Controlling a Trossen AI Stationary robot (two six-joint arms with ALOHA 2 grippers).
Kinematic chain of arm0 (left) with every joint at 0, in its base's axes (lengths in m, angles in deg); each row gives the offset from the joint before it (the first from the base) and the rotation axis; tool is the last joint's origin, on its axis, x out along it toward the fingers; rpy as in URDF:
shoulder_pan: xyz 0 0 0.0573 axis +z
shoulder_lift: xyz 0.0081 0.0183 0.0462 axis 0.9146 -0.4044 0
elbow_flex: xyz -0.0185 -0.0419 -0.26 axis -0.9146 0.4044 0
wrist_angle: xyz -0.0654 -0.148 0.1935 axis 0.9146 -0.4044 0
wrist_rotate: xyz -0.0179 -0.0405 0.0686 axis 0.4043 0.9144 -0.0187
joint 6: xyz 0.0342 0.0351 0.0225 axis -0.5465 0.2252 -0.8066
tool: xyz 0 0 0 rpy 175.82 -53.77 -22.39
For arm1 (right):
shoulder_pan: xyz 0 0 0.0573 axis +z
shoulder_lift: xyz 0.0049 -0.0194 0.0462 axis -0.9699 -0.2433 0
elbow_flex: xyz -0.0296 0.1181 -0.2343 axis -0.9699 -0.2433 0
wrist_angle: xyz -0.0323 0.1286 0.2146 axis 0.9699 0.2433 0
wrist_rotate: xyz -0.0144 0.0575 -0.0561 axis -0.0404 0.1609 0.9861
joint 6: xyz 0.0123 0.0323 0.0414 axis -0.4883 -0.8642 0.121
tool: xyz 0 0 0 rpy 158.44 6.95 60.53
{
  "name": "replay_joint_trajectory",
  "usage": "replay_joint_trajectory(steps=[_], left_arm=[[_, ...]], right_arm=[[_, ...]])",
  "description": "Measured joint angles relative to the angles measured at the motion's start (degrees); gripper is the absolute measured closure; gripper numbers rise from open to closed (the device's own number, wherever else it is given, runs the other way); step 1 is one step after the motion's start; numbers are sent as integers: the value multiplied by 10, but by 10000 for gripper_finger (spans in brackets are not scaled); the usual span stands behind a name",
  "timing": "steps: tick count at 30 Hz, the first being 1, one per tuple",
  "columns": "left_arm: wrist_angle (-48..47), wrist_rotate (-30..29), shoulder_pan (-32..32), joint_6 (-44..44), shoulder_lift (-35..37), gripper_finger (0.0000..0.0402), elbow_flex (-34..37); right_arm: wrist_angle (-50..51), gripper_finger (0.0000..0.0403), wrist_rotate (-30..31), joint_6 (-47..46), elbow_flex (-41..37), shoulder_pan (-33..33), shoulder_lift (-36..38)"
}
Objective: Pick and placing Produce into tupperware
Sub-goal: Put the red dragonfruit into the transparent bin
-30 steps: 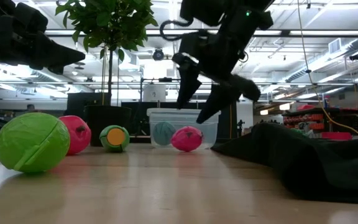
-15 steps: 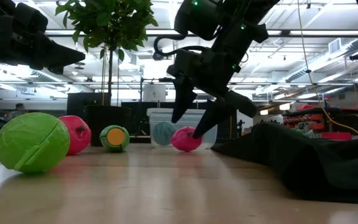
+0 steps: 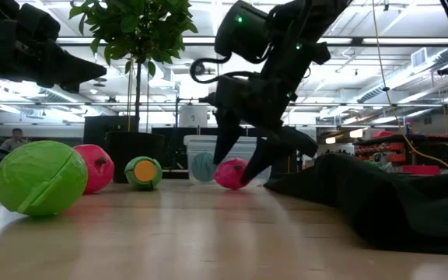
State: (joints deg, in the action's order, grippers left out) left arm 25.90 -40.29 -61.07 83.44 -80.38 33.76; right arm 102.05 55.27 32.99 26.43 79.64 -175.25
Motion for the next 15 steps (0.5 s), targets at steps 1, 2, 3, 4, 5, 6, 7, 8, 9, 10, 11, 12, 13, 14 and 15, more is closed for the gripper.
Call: replay_joint_trajectory(steps=[1,2,3,4,5,6,7,8,9,10,11,12,13,14,15], left_arm=[[1,0,0,0,0,364,0],[1,0,0,0,0,362,0],[-1,0,0,0,0,362,0],[0,-2,0,0,0,361,0],[1,-2,0,0,0,361,0],[0,-2,0,0,0,362,0],[0,-2,0,0,0,363,0],[0,-2,0,0,0,364,0],[0,-2,0,0,0,366,0],[-1,-2,0,0,0,367,0],[-1,-2,0,0,0,369,0],[-1,-2,0,0,0,370,0],[-1,-2,0,0,0,371,0],[-1,-2,0,0,0,372,0],[-1,-3,0,0,0,371,0]], right_arm=[[-3,113,0,0,0,0,-2],[-8,113,0,0,0,0,-2],[-7,113,0,0,0,0,-2],[-6,113,0,0,0,-2,-2],[-7,114,0,-1,0,-2,-2],[-8,114,0,-2,0,-3,-2],[-8,115,0,-2,0,-4,-2],[-8,116,0,-2,0,-6,-2],[-8,116,0,-2,0,-7,-2],[-8,117,0,-3,0,-8,-2],[-8,117,0,-4,0,-9,-2],[-8,117,-1,-4,0,-11,-2],[-8,117,-1,-5,0,-11,-2],[-7,117,0,-5,0,-11,-2],[-7,117,-1,-5,0,-11,-2]])
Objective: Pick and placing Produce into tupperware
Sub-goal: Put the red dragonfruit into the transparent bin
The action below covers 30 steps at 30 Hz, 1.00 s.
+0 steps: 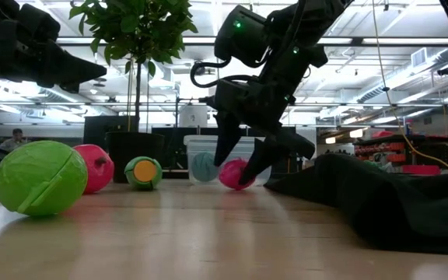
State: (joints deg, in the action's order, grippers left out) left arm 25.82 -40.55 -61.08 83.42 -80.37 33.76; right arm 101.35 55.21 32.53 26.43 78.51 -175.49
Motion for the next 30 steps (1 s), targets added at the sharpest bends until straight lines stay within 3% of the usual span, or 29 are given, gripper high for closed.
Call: replay_joint_trajectory(steps=[30], left_arm=[[0,0,0,0,0,361,0]], right_arm=[[19,132,-17,-39,0,-18,0]])
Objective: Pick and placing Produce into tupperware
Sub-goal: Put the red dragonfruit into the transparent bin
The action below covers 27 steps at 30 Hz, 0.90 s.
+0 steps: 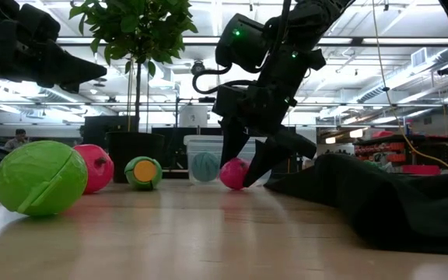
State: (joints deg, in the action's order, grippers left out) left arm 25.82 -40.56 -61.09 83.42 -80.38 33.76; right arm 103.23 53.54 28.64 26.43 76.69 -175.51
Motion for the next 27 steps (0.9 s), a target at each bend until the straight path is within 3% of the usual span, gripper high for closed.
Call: replay_joint_trajectory(steps=[27], left_arm=[[0,0,0,0,0,370,0]], right_arm=[[0,151,16,4,0,22,0]])
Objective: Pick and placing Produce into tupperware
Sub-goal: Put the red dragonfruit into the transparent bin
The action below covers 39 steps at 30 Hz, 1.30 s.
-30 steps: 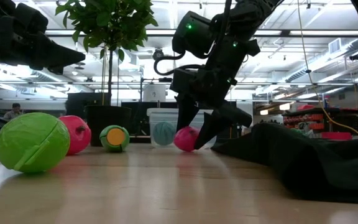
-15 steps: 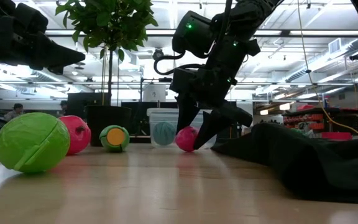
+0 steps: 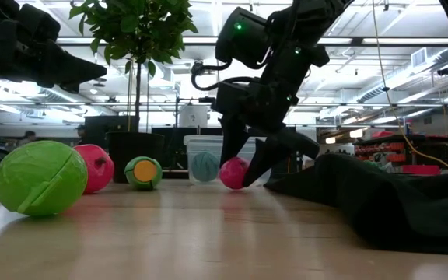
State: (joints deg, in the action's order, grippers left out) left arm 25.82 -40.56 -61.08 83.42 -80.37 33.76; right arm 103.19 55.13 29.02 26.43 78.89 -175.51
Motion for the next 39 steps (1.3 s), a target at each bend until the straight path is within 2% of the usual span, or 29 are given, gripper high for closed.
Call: replay_joint_trajectory(steps=[13,24,32,39], left_arm=[[0,0,0,0,0,361,0],[0,0,0,0,0,371,0],[-1,0,0,0,0,361,0],[-1,0,0,0,0,369,0]], right_arm=[[0,151,57,0,7,28,24],[51,151,71,0,114,40,24],[115,151,88,-13,191,-2,24],[155,151,77,-38,199,-62,24]])
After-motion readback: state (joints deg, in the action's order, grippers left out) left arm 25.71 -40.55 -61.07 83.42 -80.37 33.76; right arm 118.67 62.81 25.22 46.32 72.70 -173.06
